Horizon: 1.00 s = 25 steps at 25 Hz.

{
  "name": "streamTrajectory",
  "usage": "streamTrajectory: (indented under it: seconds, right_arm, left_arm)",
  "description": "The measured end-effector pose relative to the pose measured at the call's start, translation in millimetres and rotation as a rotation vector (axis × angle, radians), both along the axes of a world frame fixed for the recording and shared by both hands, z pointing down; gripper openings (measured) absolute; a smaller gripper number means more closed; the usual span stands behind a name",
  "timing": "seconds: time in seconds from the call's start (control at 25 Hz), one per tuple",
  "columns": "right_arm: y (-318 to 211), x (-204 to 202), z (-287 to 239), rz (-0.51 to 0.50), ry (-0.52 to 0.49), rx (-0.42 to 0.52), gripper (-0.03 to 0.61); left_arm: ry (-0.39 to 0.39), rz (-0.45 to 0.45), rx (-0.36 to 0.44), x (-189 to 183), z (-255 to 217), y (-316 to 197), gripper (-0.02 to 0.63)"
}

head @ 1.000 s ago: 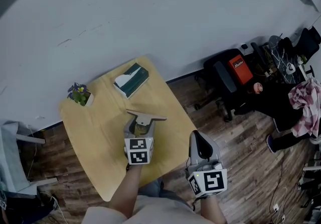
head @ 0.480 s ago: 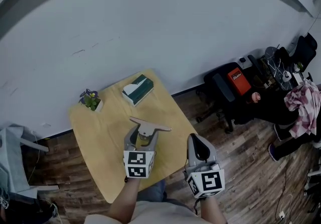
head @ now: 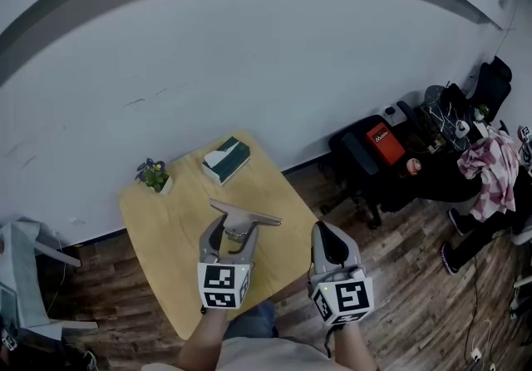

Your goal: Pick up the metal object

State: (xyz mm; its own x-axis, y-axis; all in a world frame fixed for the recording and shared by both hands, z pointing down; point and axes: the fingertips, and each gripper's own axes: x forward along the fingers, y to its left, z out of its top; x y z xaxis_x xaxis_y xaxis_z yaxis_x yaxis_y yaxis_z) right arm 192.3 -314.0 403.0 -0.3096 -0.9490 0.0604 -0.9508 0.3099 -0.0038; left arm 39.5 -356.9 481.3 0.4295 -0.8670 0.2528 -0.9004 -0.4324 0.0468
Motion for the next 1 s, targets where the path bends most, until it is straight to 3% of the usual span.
streamTrajectory:
  seconds: [1.0]
  right_arm:
    - [58.9,-6.6,-41.1,0.044,-0.001,0.092,0.002]
  left_arm:
    - [0.018,0.008,0.234,-23.8,-90.4,70.8,0.298]
